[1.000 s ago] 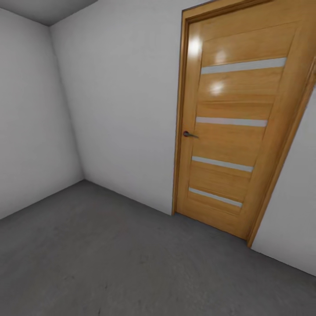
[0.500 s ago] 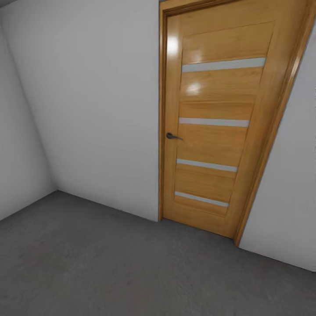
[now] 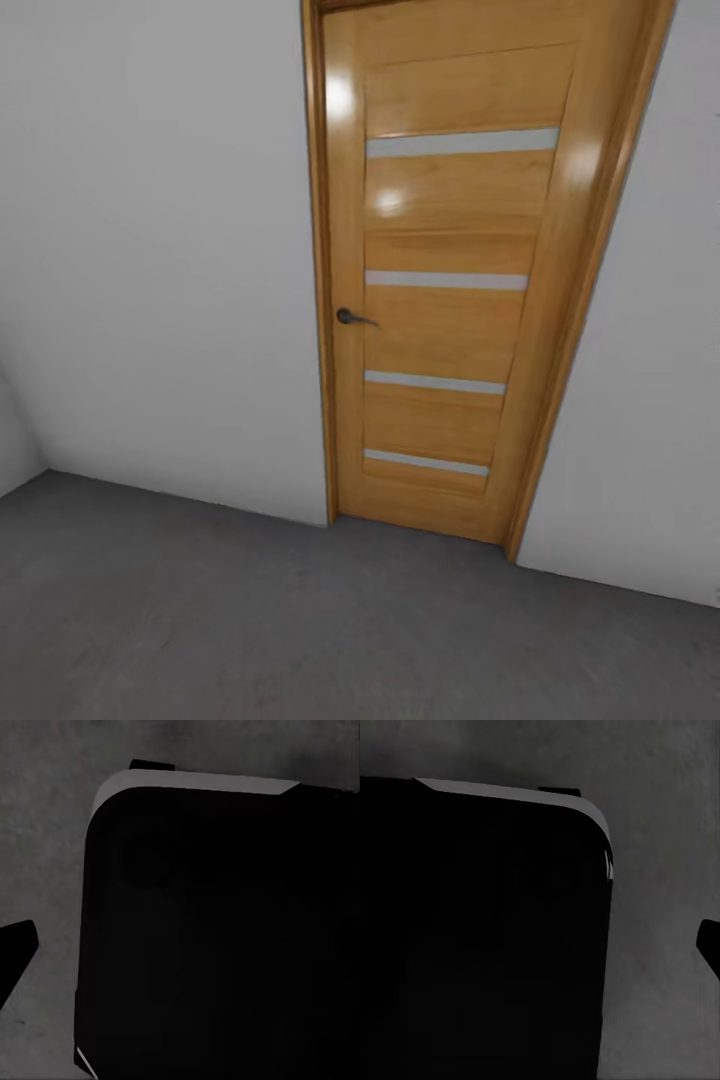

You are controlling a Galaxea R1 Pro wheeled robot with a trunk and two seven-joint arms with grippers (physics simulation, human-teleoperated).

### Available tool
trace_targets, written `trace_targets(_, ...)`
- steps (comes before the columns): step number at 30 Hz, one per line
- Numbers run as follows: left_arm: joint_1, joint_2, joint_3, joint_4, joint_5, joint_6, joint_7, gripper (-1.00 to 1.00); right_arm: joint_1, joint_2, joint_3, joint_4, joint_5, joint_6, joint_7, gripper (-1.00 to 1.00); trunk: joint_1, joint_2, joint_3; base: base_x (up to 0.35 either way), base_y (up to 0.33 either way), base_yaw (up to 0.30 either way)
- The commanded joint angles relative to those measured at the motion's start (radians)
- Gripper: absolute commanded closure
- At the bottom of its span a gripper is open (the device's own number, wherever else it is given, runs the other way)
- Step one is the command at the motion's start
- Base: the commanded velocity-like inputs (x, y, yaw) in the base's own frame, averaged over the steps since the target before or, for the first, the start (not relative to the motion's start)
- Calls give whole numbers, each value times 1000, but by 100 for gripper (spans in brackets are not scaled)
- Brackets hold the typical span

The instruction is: Move the two storage containers from the living room to the garage. In the garage, place one container on the floor and stack the other container on top of it (either order is fine).

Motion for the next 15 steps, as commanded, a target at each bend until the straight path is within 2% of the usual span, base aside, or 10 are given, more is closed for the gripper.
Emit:
trace_targets(1,0,0,1,0,9,-2,1,-100,-1,0,2,1,4,-4,-3,-100,1,0,-1,325,76,-300)
trace_targets(7,0,0,1,0,10,-1,1,-100,-1,0,4,1,4,-4,-3,-100,1,0,-1,325,73,-296)
trace_targets(15,0,0,0,0,10,-1,1,-100,-1,-1,7,1,4,-3,-3,-100,1,0,-1,325,71,-34)
